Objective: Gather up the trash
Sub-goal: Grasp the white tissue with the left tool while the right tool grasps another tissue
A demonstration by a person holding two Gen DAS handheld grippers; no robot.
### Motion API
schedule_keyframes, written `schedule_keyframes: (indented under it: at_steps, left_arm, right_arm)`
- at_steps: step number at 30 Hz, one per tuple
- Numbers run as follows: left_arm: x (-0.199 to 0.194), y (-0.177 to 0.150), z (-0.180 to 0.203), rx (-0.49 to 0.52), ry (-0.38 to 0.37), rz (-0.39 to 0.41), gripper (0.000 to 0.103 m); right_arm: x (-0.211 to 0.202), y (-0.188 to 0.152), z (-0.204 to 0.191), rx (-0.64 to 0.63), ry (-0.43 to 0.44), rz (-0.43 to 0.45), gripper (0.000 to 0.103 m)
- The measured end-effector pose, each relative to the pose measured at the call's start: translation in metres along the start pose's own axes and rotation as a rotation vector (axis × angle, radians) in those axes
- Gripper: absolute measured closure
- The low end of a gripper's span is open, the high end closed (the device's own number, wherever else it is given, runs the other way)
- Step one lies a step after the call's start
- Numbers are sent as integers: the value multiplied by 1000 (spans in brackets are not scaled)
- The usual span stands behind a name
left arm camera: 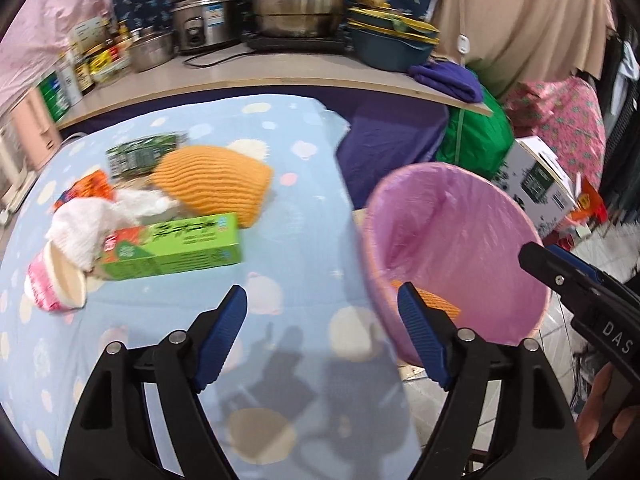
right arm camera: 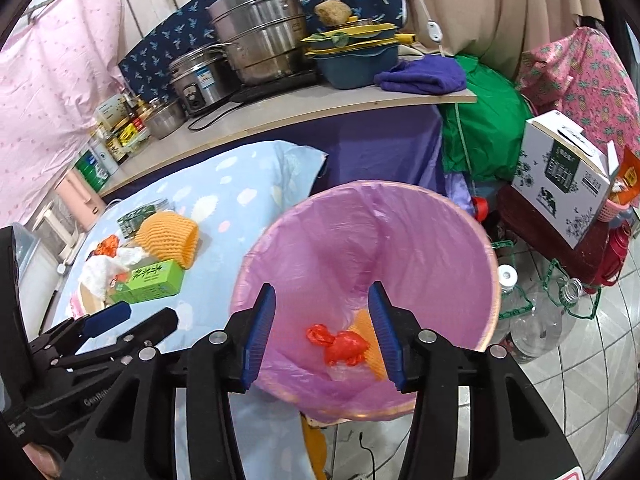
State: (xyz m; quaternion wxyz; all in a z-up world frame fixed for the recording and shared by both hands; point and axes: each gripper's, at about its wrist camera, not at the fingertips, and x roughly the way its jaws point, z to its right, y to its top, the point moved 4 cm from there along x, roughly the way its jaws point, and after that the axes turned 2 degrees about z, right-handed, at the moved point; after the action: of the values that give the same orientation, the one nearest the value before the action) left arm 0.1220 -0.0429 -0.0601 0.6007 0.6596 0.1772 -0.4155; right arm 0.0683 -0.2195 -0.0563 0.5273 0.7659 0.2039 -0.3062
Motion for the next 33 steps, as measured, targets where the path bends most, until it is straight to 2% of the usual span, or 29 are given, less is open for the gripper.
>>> schedule_keyframes:
  at_steps: [5,13,19,24,33]
  left_arm:
    - [-8,-11,-55,-108,66,-6,27]
    - [-17,-30,-138,-266,158,-23,20]
    - [-26,-37,-189,-343,211,-11,19]
    - [-28,-25,-222,-366,236,24,19]
    - [-1,17,-254,-302,247,59,19]
  right_arm:
    - [9,-5,-32,-48,34,-22,55]
    - [27,-17,-93,-140,101,-67,55]
    - [47,-26,-141,-203,153,-108,55]
    - [61,-29,-174,-241,179,-126,55]
    - [84,-25,-207,-274,189,-153,55]
